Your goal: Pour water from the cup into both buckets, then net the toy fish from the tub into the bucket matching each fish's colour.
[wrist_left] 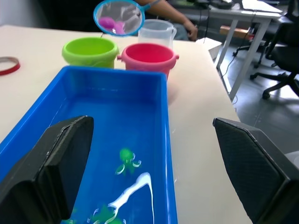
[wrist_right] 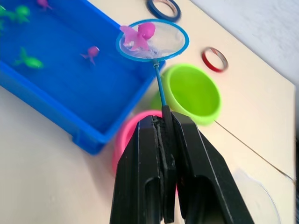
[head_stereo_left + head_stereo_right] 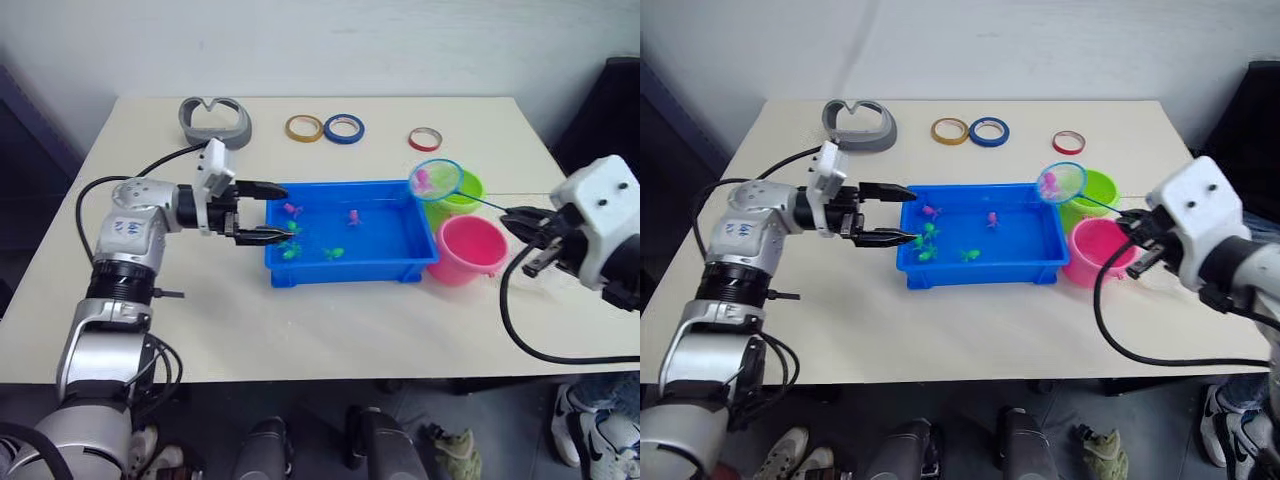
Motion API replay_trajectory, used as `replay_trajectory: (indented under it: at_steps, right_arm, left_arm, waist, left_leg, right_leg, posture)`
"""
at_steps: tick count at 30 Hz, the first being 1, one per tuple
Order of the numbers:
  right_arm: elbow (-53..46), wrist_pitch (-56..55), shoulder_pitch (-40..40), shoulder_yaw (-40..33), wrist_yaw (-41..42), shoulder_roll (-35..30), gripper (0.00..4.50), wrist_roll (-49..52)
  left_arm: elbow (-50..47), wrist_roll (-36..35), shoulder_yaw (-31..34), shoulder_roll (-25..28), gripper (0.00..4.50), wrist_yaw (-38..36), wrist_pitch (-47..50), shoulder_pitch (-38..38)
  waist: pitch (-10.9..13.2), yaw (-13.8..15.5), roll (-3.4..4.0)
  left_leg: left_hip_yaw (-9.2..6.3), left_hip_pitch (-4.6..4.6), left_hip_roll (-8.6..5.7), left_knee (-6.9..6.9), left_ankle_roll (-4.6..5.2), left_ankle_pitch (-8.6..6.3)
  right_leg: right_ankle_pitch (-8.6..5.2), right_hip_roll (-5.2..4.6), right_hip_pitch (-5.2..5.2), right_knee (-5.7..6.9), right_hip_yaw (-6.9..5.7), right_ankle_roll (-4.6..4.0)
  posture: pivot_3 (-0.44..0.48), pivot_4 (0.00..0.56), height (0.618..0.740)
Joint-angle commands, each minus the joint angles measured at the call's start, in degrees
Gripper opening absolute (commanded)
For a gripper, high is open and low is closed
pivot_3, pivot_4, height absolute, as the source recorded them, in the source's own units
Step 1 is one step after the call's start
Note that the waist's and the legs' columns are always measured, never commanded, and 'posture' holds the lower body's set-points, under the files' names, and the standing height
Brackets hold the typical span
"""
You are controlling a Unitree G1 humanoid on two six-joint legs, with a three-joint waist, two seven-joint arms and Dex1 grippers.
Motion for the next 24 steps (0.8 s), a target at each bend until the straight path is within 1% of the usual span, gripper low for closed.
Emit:
replay_trajectory:
  at_steps: [1, 7, 11, 15, 19, 24]
  right_arm:
    - [-2.07, -1.83, 4.28, -4.90, -1.30, -1.42, 0.00, -2.27]
    - [-2.08, -7.27, 14.09, -7.28, -1.96, -2.32, 0.00, -6.57]
    - [-2.36, -13.56, 21.04, -5.35, -2.02, -5.20, 0.00, -12.16]
    - [-1.24, -21.23, 25.74, -2.19, -2.48, -9.18, 0.00, -19.12]
    - [-0.33, -28.25, 28.49, -0.17, -2.61, -11.28, 0.00, -25.34]
    - [1.68, -40.68, 34.81, 0.61, -2.15, -14.16, 0.00, -38.14]
  left_arm:
    - [2.70, 0.77, -0.02, -1.14, 4.47, -1.46, -2.74, -3.05]
    - [6.21, 1.93, 0.10, -2.38, 4.47, -2.47, -4.85, -4.75]
    - [7.73, 2.58, 0.17, -2.79, 4.47, -3.01, -5.70, -5.45]
    - [8.06, 2.80, 0.15, -3.15, 4.47, -3.48, -6.00, -5.64]
    - [7.89, 2.73, 0.14, -3.37, 4.47, -3.80, -5.93, -5.73]
    - [7.73, 2.78, 0.12, -3.54, 4.47, -3.98, -6.04, -5.47]
  waist:
    - [0.00, 0.08, 0.00]
    - [0.00, 0.21, 0.00]
    - [0.00, 0.16, 0.00]
    - [0.00, 0.12, 0.00]
    - [0.00, 0.19, 0.00]
    - [0.00, 0.24, 0.00]
  left_leg:
    - [0.01, 0.01, -0.01, 0.01, 0.00, 0.00]
    - [0.02, 0.04, 0.00, 0.00, 0.24, -0.12]
    - [0.04, 0.04, -0.03, 0.01, 0.25, -0.12]
    - [0.05, 0.05, -0.04, 0.02, 0.26, -0.12]
    - [0.03, 0.05, -0.04, 0.02, 0.24, -0.11]
    - [0.05, 0.04, -0.09, 0.06, 0.05, 0.01]
  right_leg:
    - [0.00, 0.01, 0.00, 0.00, 0.00, 0.00]
    - [0.01, 0.03, 0.01, 0.01, 0.02, 0.02]
    - [0.02, 0.05, 0.01, 0.00, 0.03, 0.03]
    - [0.02, 0.06, 0.02, 0.01, 0.05, 0.04]
    - [0.02, 0.14, 0.02, 0.00, 0.03, 0.04]
    - [0.03, 0.18, 0.04, -0.01, 0.04, 0.07]
  posture:
    - [0.000, 0.150, 0.713]
    - [0.000, 0.150, 0.713]
    - [0.000, 0.150, 0.713]
    - [0.000, 0.150, 0.713]
    - [0.000, 0.150, 0.713]
    - [0.000, 0.150, 0.713]
